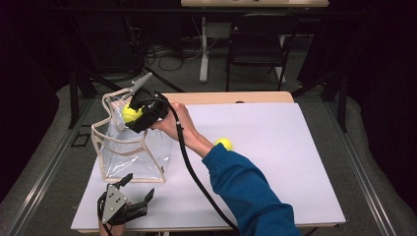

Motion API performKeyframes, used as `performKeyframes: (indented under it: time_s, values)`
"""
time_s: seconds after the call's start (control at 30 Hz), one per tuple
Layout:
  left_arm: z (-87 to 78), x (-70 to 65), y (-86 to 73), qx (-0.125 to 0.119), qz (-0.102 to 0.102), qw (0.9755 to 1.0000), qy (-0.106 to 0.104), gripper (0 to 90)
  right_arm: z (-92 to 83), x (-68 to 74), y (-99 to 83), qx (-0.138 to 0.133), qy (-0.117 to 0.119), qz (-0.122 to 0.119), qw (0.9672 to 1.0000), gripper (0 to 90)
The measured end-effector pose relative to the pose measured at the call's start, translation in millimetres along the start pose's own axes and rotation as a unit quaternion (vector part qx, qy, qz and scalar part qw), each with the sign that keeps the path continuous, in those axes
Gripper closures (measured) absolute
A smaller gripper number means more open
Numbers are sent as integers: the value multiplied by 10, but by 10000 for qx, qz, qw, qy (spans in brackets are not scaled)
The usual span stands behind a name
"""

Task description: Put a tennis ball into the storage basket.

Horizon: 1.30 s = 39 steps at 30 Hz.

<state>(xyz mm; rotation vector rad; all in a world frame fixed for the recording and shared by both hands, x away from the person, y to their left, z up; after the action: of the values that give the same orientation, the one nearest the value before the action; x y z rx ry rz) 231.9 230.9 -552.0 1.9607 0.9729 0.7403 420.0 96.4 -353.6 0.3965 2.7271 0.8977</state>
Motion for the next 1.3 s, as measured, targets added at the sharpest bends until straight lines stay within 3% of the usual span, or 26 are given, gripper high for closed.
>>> performKeyframes:
  time_s: [0.67,1.3]
  values:
    - [-8,5,-1,-31,-2,10000,-2,160,113,69,42,156,150,-57,9997,257]
    - [-4,-7,3,-32,0,10000,11,160,208,109,81,430,226,46,9988,250]
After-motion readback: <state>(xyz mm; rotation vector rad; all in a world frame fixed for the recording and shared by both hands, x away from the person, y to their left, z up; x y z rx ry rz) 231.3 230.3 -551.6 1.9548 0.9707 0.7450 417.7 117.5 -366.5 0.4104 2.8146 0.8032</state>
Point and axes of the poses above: each handheld gripper's, and its own axes: z roughly forward along the jaws, y roughly out of its top, x roughly to its left, the point moved 1 cm from there along z, roughly forward along the jaws, and after that the axes turned 13 degrees about x, right-handed, at the moved point
